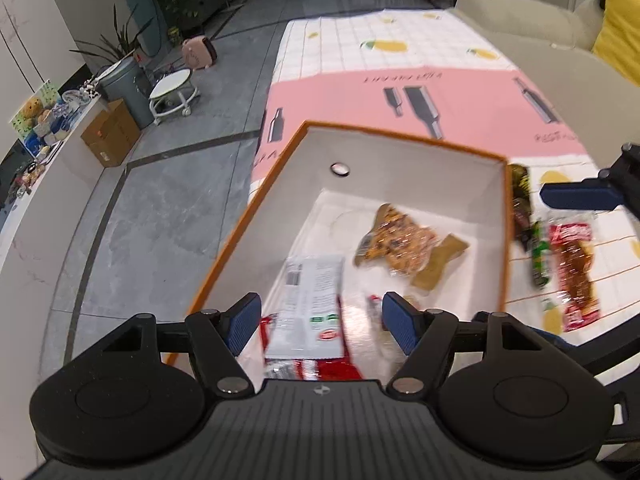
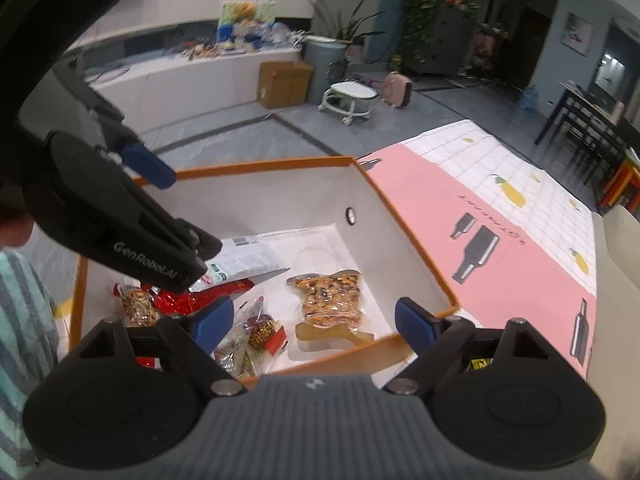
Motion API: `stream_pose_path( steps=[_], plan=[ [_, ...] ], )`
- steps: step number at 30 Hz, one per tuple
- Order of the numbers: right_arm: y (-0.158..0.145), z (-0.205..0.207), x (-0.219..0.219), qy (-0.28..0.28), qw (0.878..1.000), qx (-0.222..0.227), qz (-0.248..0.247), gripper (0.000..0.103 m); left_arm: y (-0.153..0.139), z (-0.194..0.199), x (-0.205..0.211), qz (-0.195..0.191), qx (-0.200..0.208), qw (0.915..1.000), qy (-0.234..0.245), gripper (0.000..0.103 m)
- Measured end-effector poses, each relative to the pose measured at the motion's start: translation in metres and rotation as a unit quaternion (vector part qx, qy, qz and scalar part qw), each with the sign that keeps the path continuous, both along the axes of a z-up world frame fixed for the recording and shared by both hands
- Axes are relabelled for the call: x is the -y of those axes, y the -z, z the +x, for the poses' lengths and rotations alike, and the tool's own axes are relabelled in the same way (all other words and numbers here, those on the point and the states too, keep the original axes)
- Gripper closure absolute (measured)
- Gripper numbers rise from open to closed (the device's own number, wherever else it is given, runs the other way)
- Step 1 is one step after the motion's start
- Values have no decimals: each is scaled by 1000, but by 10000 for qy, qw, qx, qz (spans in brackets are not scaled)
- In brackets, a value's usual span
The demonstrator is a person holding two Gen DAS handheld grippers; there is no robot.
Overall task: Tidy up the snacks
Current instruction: 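Move both tools back to the snacks left on the table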
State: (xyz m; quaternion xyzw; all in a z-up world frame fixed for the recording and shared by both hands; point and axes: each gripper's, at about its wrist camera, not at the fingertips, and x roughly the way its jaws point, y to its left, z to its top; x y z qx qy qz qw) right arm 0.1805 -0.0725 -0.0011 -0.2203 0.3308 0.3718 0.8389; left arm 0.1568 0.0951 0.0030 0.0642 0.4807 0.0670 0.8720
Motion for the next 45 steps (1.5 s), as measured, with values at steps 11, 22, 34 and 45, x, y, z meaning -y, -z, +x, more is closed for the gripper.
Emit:
stream_pose_path(
  steps=[11,22,34,45],
  plan=[
    [-11,-33,58,632,9969,239,413,16,-10,-32,42,-149,470,9988,43,21],
    [19,-56,121,1519,9870,117,506,14,4,-47,93,-580,463,9963,424,21],
    [63,-58,169,2572,9656,-32,377,14,53,-50,132,-993,217,9934,526,26],
    [92,-39,168,2646,9643,-84,96,16,81,-35,133,-1527,145,9864,591,27]
  ],
)
